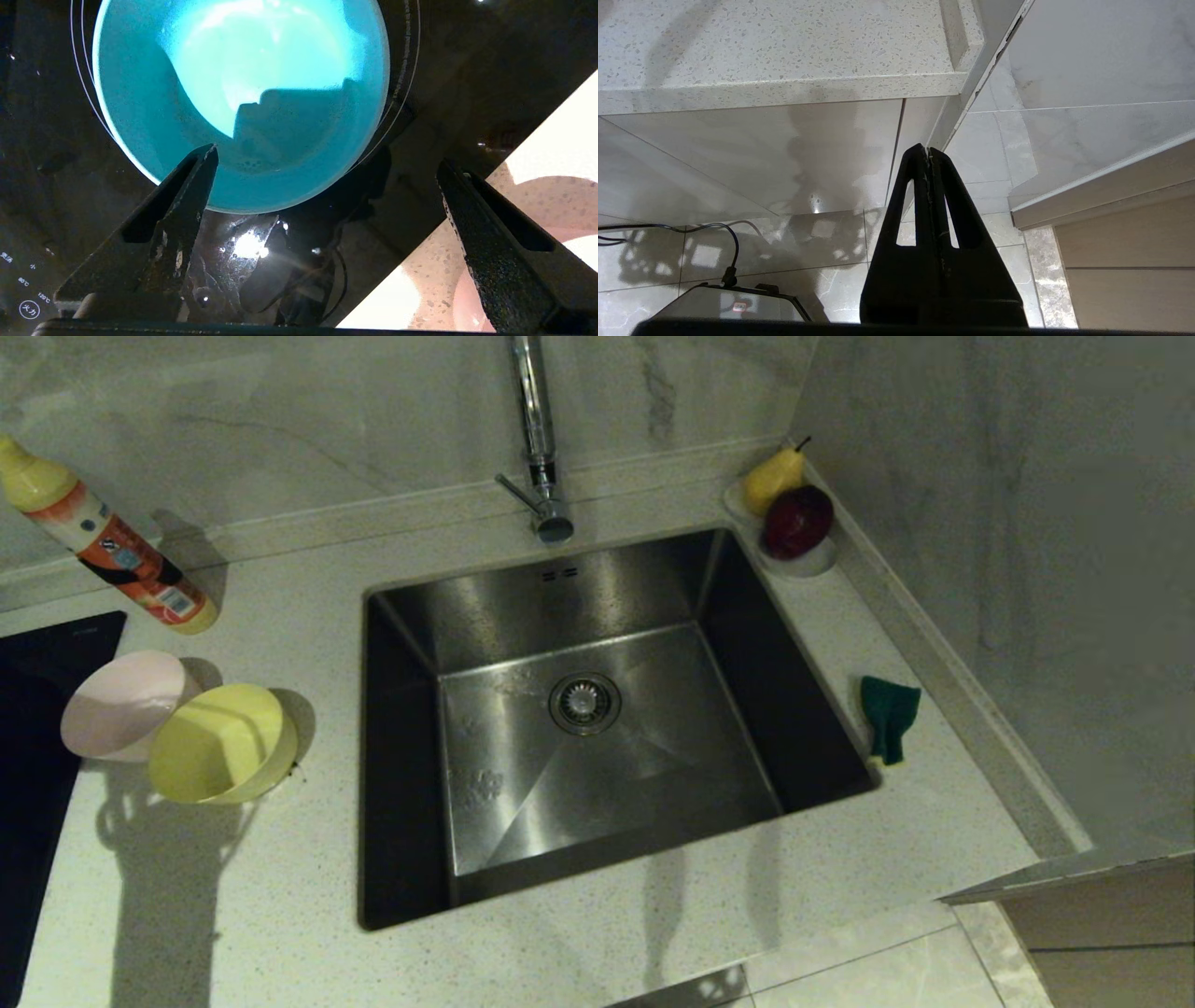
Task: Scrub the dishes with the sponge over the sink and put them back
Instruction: Place the bowl on the bowl
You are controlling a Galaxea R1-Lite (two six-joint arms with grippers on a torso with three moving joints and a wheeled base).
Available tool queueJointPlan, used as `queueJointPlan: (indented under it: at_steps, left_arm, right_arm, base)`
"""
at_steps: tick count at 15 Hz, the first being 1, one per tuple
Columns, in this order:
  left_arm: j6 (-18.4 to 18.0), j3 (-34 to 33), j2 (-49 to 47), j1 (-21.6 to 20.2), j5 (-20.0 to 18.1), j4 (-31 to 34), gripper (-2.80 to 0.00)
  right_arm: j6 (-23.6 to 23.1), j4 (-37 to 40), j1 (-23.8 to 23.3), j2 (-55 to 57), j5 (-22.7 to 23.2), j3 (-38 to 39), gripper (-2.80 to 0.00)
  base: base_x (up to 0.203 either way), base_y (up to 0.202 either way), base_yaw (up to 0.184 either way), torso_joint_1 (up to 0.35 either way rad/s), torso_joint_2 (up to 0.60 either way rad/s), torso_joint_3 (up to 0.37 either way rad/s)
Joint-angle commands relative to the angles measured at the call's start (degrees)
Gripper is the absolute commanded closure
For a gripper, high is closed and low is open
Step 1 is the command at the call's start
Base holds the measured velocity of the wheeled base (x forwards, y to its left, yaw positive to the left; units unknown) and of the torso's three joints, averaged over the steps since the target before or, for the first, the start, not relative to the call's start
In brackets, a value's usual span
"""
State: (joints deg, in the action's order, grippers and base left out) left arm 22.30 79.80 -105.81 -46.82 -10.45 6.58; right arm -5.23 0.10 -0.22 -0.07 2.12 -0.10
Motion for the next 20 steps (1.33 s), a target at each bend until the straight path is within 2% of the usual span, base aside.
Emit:
queueJointPlan:
  at_steps: [1,6,9,14,18,20]
  left_arm:
    - [0.20,0.27,-0.36,-0.02,-0.10,0.01,-2.80]
    - [0.62,2.03,-0.03,-0.02,-0.41,0.07,-2.80]
    - [3.84,2.99,3.21,0.06,-6.58,0.42,-2.80]
    - [4.32,2.18,5.43,0.86,-7.97,0.97,-2.80]
    - [3.56,-2.88,5.87,5.98,-7.85,0.33,-2.80]
    - [3.79,-3.35,5.56,9.13,-5.33,0.21,-2.80]
  right_arm:
    - [-0.04,-0.01,-0.03,-0.01,0.01,0.01,0.00]
    - [-0.04,-0.01,0.00,-0.01,-0.01,0.01,0.00]
    - [-0.04,-0.01,0.04,-0.01,0.06,0.01,0.00]
    - [-0.04,-0.01,0.04,-0.01,0.08,0.01,0.00]
    - [-0.04,-0.01,0.04,-0.01,0.04,0.01,0.00]
    - [-0.04,-0.01,0.03,-0.01,0.01,0.01,0.00]
  base:
    - [0.000,0.000,0.000,0.000,0.00,0.000]
    - [0.000,0.000,0.000,0.000,0.00,0.000]
    - [0.000,0.000,0.000,0.000,0.00,0.000]
    - [0.000,0.000,0.000,0.000,0.00,0.000]
    - [0.000,0.000,0.000,0.000,0.00,0.000]
    - [0.000,0.000,0.000,0.000,0.00,0.000]
